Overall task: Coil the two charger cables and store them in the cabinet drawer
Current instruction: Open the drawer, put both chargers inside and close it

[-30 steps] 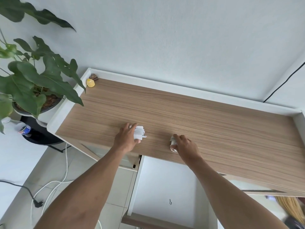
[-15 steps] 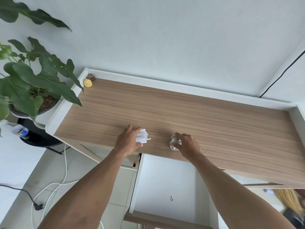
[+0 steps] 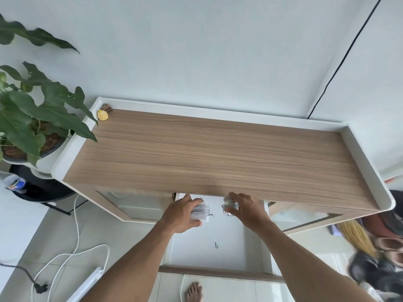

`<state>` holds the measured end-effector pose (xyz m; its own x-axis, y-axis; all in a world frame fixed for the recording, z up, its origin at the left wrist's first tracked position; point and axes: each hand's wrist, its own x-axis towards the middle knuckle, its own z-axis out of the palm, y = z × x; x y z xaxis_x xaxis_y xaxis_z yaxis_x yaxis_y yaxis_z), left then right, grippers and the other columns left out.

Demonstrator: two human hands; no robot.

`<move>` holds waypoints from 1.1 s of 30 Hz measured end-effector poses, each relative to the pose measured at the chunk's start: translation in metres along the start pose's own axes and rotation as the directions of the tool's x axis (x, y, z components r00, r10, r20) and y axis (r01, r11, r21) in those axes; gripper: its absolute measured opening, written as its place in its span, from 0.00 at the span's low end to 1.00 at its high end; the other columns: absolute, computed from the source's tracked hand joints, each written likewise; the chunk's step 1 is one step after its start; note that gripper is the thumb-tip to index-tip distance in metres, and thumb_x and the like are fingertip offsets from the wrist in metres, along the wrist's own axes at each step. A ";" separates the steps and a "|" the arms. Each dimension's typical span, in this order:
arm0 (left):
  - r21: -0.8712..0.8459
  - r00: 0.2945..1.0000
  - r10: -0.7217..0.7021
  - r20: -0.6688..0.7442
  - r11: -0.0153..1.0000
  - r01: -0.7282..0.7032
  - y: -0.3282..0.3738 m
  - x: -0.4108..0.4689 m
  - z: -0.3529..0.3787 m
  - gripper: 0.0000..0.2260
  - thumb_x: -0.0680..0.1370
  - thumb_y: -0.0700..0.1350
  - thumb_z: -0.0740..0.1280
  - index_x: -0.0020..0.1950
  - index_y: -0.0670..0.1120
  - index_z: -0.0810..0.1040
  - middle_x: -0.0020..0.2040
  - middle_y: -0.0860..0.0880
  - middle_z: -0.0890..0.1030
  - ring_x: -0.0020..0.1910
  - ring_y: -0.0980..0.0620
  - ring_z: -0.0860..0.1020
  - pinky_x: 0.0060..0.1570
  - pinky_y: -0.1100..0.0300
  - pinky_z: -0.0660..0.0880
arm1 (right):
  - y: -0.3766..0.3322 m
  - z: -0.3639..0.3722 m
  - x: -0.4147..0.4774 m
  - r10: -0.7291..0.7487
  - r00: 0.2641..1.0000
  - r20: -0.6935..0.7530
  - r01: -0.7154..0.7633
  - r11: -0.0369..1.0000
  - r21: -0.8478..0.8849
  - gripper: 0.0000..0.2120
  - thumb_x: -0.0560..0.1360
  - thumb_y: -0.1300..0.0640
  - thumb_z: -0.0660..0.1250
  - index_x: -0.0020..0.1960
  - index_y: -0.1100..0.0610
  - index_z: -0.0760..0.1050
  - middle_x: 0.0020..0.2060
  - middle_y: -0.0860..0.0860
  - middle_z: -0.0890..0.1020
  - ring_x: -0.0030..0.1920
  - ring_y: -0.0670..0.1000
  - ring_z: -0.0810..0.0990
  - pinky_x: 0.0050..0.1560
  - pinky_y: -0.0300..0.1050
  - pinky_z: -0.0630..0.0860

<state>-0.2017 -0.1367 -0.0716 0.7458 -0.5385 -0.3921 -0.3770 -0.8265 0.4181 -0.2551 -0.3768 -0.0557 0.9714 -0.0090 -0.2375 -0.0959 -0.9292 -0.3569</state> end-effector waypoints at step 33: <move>0.210 0.987 -0.136 -0.088 0.966 0.151 -0.011 0.066 0.127 0.29 0.74 0.61 0.66 0.70 0.50 0.64 0.61 0.46 0.71 0.57 0.44 0.74 0.55 0.50 0.72 | 0.039 0.140 0.011 0.222 0.966 0.133 -0.223 0.975 -0.004 0.24 0.76 0.44 0.65 0.69 0.50 0.65 0.61 0.51 0.71 0.53 0.57 0.80 0.43 0.46 0.74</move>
<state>-0.2182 -0.1841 -0.2062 0.8353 -0.4051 -0.3717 -0.3664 -0.9143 0.1728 -0.2784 -0.3614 -0.1983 0.8880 -0.1659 -0.4288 -0.3096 -0.9052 -0.2911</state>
